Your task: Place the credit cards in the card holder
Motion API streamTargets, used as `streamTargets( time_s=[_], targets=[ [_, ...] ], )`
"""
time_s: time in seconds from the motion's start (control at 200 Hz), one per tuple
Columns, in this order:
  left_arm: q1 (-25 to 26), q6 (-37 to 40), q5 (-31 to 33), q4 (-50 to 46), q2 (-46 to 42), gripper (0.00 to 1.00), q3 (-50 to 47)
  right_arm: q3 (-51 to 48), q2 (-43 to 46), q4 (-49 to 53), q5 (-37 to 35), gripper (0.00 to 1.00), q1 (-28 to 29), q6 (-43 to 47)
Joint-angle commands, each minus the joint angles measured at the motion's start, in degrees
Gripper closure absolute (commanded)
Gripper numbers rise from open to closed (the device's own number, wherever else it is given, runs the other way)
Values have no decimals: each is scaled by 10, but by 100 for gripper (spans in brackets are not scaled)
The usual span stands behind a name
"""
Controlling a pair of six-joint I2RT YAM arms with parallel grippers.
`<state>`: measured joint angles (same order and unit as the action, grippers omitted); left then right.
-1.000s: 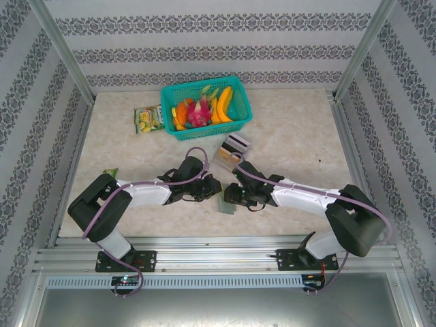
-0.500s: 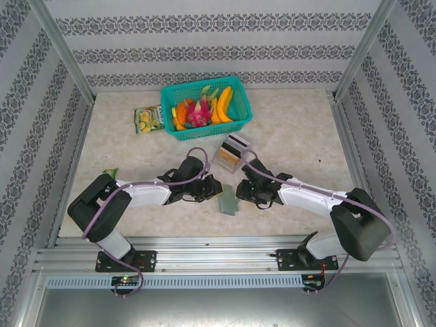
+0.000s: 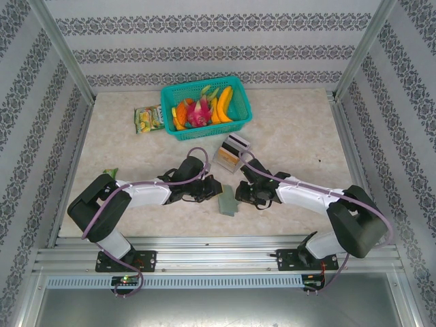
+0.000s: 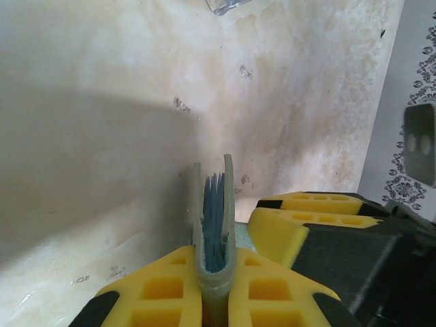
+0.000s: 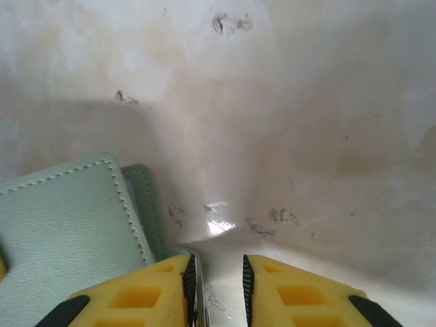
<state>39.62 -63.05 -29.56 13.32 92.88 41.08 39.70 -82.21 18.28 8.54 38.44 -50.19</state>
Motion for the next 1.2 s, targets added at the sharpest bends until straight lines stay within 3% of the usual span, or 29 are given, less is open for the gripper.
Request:
streamTargets(
  time_s=[0.0, 0.09, 0.2, 0.28, 0.445, 0.55, 0.844, 0.974, 1.194],
  targets=[
    [-5, 14, -5, -4, -9, 91, 19, 8, -11, -8, 28, 73, -4, 5],
    [-7, 17, -4, -7, -9, 90, 17, 11, -11, -4, 26, 80, -3, 8],
    [-9, 17, 4, -12, -9, 86, 16, 13, 4, -7, 30, 98, -6, 6],
    [-12, 23, 7, -22, -6, 83, 17, 21, 21, -3, 33, 99, -6, 4],
    [-18, 38, 57, -103, -19, 42, 25, 38, 61, 26, 31, 100, -6, 5],
    [-28, 44, 88, -133, -44, 35, 17, 46, 90, 31, 36, 99, -6, 3],
    [-38, 75, 172, -205, -156, 32, 7, 110, 94, 8, 95, 98, 0, -7],
    [-38, 79, 164, -207, -178, 26, 5, 130, 73, -5, 101, 98, 7, -13],
    [-39, 60, 137, -194, -151, 31, -8, 120, 49, -57, 114, 98, 9, -51]
  ],
)
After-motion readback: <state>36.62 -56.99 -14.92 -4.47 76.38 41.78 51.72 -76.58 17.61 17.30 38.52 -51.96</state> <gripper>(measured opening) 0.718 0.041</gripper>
